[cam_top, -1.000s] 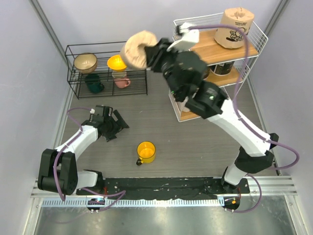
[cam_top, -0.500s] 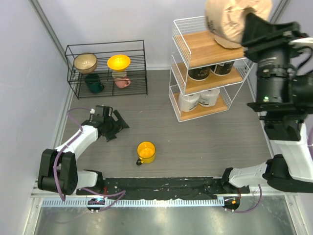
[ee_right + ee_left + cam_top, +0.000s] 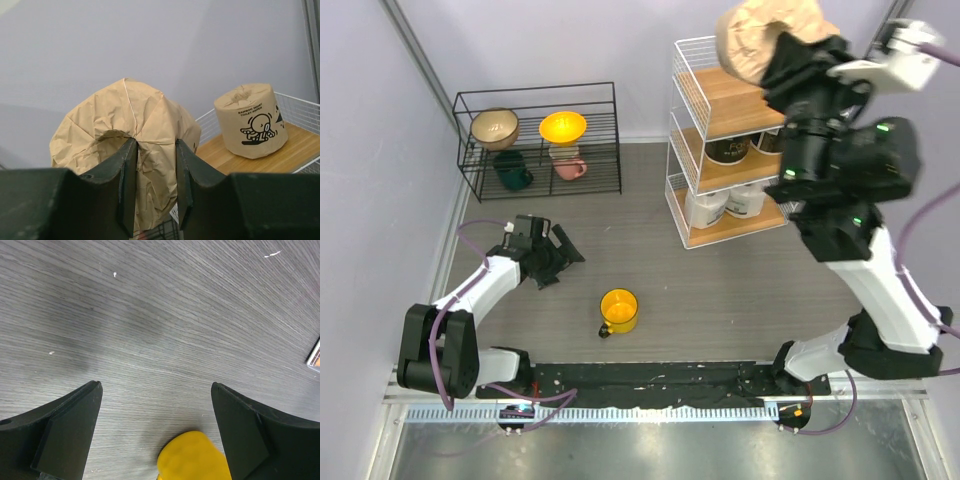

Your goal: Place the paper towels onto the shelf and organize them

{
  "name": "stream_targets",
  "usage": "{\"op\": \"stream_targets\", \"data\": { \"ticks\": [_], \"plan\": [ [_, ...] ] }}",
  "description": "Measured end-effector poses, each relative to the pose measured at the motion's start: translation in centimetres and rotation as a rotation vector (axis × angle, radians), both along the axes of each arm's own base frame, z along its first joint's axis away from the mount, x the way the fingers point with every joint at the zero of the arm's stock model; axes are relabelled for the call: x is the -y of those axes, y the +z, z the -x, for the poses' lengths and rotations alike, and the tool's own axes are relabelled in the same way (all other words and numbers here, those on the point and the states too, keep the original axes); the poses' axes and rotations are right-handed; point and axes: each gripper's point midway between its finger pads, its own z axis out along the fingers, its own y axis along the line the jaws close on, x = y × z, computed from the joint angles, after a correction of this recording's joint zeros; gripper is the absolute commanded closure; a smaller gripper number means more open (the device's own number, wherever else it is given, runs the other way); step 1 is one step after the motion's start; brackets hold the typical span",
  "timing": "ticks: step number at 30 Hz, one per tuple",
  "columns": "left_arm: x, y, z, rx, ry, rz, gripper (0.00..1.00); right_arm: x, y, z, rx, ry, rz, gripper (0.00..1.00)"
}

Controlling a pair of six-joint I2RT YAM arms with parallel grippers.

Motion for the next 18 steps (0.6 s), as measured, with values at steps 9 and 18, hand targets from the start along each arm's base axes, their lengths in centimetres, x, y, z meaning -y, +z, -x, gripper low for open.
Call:
{"op": "stream_targets", "data": {
  "ticks": [9, 18],
  "plan": [
    [0.0, 0.0, 0.0, 0.0, 0.0, 0.0, 0.05, -2.2, -7.0, -9.9, -0.177, -0.101, 0.185, 0.69],
    [0.0, 0.0, 0.0, 0.0, 0.0, 0.0, 0.04, 1.2, -5.6, -11.1, -0.143, -0.071, 0.099, 0.7]
  ]
}}
